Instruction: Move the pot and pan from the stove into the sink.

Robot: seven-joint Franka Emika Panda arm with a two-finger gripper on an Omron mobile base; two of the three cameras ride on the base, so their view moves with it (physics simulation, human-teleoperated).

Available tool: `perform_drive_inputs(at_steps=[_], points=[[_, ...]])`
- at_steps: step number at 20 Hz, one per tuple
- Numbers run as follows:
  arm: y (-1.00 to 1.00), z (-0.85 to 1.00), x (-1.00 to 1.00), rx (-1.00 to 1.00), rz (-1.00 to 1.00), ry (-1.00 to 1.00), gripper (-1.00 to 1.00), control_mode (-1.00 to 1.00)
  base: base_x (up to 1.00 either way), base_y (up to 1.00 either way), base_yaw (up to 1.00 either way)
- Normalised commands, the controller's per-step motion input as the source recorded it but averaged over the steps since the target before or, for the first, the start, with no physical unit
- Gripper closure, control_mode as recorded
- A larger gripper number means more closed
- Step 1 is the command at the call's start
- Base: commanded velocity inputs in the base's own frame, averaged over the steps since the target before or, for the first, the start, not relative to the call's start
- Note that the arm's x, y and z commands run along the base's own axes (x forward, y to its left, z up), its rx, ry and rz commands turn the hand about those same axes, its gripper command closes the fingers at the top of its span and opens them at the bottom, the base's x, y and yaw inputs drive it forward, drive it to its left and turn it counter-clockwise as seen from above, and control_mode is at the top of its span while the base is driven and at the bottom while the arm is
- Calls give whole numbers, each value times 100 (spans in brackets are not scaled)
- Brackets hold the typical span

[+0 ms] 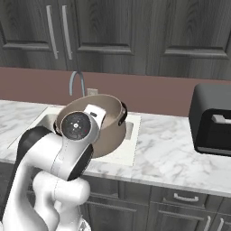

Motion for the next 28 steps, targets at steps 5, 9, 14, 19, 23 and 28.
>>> perform_drive_inputs(at_steps=[5,9,14,19,23,28], points=[[36,-25,56,0,-9,0,100,-100,0,0,0],[32,-28,57,0,-9,0,100,-100,0,0,0],[22,-24,46,-1,-7,0,100,-100,0,0,0],[21,-24,45,-1,-5,-1,100,-100,0,0,0],[27,-29,56,0,-2,0,100,-100,0,0,0],[12,-27,50,3,1,1,100,-100,0,0,0]])
